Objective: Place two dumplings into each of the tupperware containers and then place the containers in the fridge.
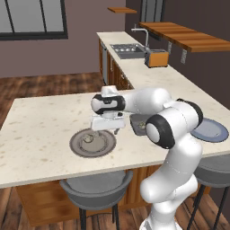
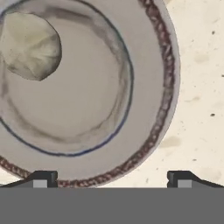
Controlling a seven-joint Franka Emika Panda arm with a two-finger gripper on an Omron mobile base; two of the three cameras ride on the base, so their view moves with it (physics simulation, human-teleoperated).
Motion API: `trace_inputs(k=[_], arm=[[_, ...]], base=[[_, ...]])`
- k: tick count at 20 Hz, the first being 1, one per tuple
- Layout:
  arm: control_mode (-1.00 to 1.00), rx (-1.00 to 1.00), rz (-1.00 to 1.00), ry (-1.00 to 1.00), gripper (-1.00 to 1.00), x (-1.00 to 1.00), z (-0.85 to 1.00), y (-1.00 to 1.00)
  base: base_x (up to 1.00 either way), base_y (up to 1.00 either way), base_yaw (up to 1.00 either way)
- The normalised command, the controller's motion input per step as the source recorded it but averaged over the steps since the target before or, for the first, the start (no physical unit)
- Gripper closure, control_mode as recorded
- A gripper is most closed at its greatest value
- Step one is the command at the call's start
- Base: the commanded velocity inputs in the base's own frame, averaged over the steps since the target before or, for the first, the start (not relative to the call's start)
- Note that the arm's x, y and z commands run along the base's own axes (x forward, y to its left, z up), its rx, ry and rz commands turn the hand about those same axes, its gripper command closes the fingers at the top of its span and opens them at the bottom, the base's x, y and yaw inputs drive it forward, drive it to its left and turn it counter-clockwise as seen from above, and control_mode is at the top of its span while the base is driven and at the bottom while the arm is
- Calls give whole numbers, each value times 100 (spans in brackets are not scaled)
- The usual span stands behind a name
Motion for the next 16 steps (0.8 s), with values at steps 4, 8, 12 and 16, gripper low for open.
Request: trace_inputs(k=[4,8,12,16], arm=[[-100,-4,0,6,-100,0,-4,36],[-100,-4,0,3,-100,3,-12,44],[-100,-4,0,-3,-100,32,-36,68],[-100,2,0,-23,-100,10,-34,20]], base=[[0,0,0],[0,0,0],[0,0,0],[0,0,0]])
